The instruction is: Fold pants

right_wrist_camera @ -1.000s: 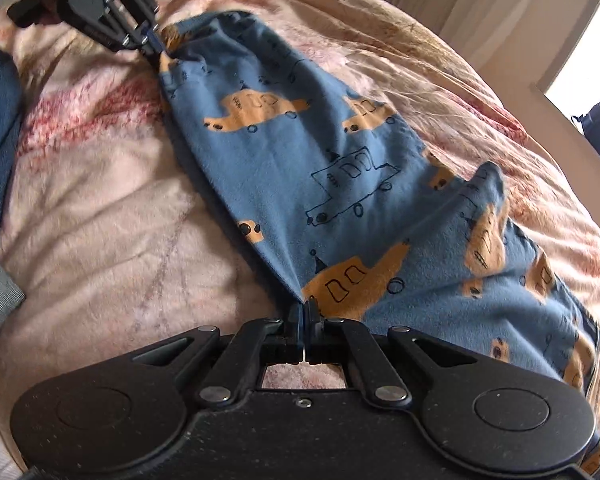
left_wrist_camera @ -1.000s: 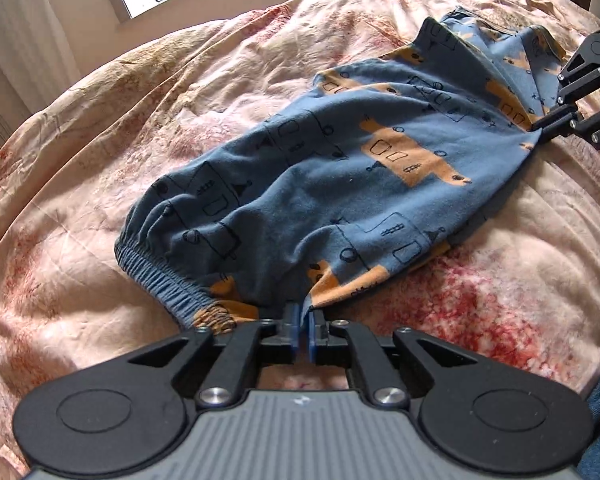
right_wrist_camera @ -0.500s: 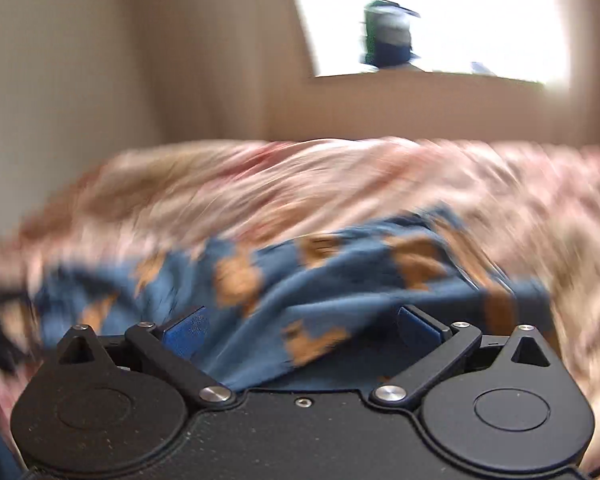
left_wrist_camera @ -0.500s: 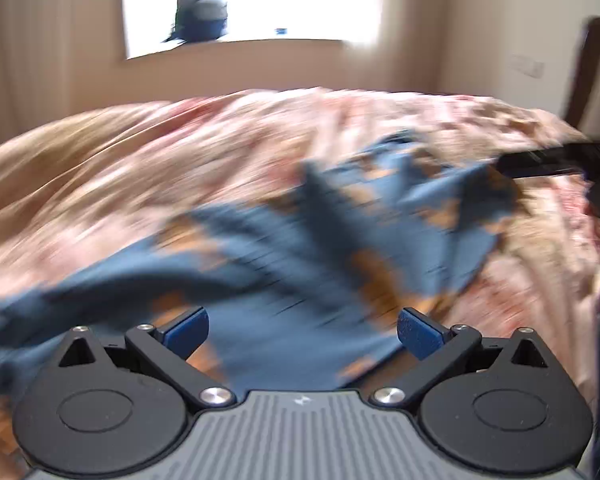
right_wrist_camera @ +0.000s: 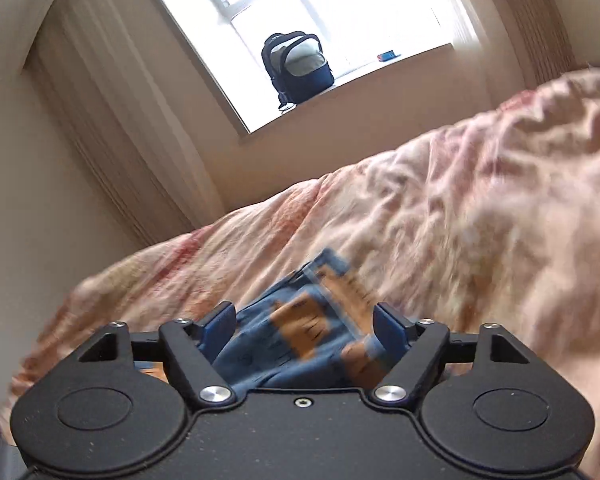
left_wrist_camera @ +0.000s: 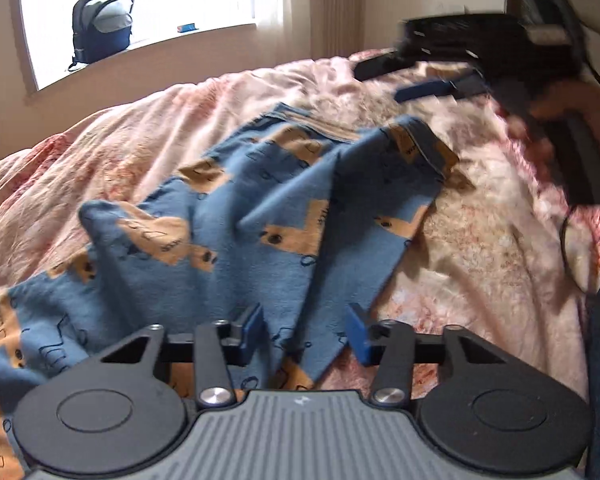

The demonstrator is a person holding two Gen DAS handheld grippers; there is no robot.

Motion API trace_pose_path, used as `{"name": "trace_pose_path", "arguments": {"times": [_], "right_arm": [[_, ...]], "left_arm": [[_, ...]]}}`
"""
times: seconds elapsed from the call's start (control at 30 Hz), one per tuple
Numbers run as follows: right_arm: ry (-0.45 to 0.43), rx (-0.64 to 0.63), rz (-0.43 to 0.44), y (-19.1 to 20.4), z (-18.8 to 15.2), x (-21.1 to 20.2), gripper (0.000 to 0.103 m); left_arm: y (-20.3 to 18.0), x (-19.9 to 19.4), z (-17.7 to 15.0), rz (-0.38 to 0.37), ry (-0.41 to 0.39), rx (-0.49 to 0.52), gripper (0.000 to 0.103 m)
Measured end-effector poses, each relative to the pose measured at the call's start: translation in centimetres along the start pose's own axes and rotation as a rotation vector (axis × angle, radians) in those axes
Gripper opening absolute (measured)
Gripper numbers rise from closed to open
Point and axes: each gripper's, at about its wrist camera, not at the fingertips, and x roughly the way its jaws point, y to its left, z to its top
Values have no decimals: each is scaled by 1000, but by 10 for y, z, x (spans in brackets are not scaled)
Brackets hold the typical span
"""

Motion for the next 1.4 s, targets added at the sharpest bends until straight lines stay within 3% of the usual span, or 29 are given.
{"name": "trace_pose_path", "arguments": {"times": [0.1,0.23,0.3,0.37,0.4,0.43,0.63,0.8,0.93,1.03,1.2,1.27,1.3,1.33,1.37,1.4], "right_arm": [[128,-50,-79,-15,20,39,59],[309,-78,-82,-29,30,82,45],[381,-122,-89,-26,28,94,45],[405,-130,-83,-24,29,97,43],[406,-129,-75,-24,30,98,30],[405,-132,-66,-24,32,97,6],[323,-111,-24,-15,48,67,5],[189,-99,56,2,82,8,5],[142,-163,92,15,88,-48,5],[180,-212,64,10,67,-67,5],[288,-228,-30,-27,6,-47,5],[308,-276,-53,-35,-14,-40,6],[310,-287,-56,-39,-20,-38,14],[307,-294,-48,-41,-25,-39,27],[297,-298,-23,-44,-28,-40,33],[284,-297,7,-46,-30,-42,39]], "left_arm": [[-5,7,3,39,22,33,38],[2,11,9,51,55,4,28],[2,11,11,60,64,17,24],[4,12,12,69,70,3,13],[6,12,12,73,72,-12,9],[8,12,13,71,72,-29,4],[25,-8,19,12,25,-118,1],[42,-49,29,17,-70,-154,1],[45,-78,30,-11,-103,-119,1],[35,-74,22,-42,-59,-81,1],[3,-35,3,-85,82,19,3],[0,-28,3,-111,107,30,12],[3,-28,6,-125,103,12,16],[8,-29,10,-149,97,-18,30],[15,-30,16,-167,85,-51,49],[22,-30,22,-177,66,-82,57]]}}
